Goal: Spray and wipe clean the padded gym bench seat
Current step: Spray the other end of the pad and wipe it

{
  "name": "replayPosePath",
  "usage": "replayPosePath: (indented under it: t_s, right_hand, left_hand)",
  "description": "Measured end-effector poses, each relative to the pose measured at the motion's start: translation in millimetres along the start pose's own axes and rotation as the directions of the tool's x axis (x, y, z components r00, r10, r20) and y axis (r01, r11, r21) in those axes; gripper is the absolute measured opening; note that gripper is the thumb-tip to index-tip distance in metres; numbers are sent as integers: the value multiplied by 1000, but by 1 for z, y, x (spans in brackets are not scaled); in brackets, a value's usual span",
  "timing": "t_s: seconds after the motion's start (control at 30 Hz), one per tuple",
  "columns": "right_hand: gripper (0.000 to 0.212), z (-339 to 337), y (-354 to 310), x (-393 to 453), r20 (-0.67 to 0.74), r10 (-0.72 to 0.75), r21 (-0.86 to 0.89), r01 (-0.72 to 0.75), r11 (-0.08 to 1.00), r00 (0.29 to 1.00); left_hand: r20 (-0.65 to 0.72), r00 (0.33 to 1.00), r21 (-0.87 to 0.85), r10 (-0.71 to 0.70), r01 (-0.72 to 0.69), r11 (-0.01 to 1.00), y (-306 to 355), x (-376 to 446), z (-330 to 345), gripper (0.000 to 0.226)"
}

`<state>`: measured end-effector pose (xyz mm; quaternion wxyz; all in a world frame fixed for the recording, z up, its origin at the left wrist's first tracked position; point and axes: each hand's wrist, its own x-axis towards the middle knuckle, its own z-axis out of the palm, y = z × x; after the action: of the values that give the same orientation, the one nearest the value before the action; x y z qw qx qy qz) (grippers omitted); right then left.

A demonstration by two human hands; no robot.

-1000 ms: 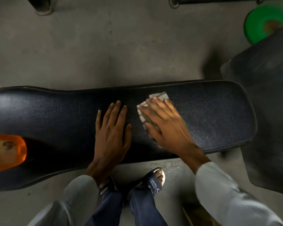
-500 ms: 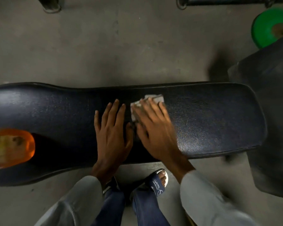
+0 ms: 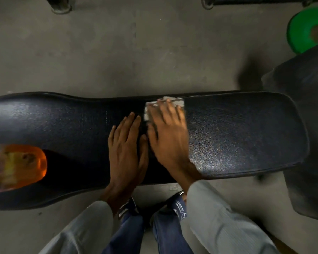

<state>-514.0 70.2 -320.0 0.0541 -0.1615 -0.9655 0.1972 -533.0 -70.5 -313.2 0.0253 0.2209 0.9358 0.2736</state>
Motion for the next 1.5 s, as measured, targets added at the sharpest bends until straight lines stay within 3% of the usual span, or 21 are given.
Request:
replayPosePath:
  t_s: [0.13, 0.23, 0.47, 0.6, 0.77, 0.9, 1.0, 1.13, 1.17, 1.23, 1.33, 1.43, 1.5]
  right_hand:
    - [53, -3, 6, 10, 13, -173, 17, 173, 985, 985]
    - [50, -15, 40, 15, -34, -138, -11, 138, 990, 990]
    - [56, -70, 173, -12, -48, 136, -142, -142, 980, 990]
    - [58, -100, 255, -40, -142, 342, -161, -362, 918, 929]
    - [66, -97, 224, -40, -198, 551, -146, -580, 802, 811]
    - [65, -63, 136, -48, -101, 389, -204, -402, 893, 916]
    - [57, -41, 79, -61, 10, 212, -120, -209, 971, 977]
    - [54, -50, 108, -75, 64, -32, -127, 40, 991, 997]
    - [57, -57, 129, -79, 73, -15, -146, 26, 989, 997]
    - [61, -75, 180, -88, 4, 146, -154, -144, 978, 989]
    - [58, -100, 239, -97, -148, 420, -156, -441, 884, 895]
    - [58, -97, 231, -89, -212, 572, -125, -603, 788, 792]
    - [61, -85, 192, -85, -212, 599, -131, -630, 765, 772]
  left_hand:
    - [17, 999, 34, 49, -50, 998, 0, 3, -1, 53]
    - [90, 990, 90, 106, -114, 989, 16, 9, 13, 52]
    - [207, 966, 129, 153, -181, 975, 69, 23, 53, 60]
    - [192, 972, 123, 134, -160, 979, 69, 23, 54, 58]
    - [110, 992, 81, 68, -77, 994, 79, 31, 54, 47]
    - [97, 995, 71, 35, -42, 997, 86, 29, 57, 46]
    - [121, 992, 55, 27, -34, 998, 87, 26, 55, 53]
    - [131, 989, 53, 65, -72, 996, 82, 24, 52, 53]
    - [131, 988, 55, 76, -84, 995, 81, 24, 53, 53]
    - [114, 990, 66, 87, -95, 993, 81, 23, 54, 53]
    - [81, 994, 78, 77, -83, 993, 83, 24, 58, 51]
    - [68, 995, 86, 69, -75, 993, 84, 26, 60, 49]
    - [80, 994, 93, 76, -83, 992, 83, 27, 58, 49]
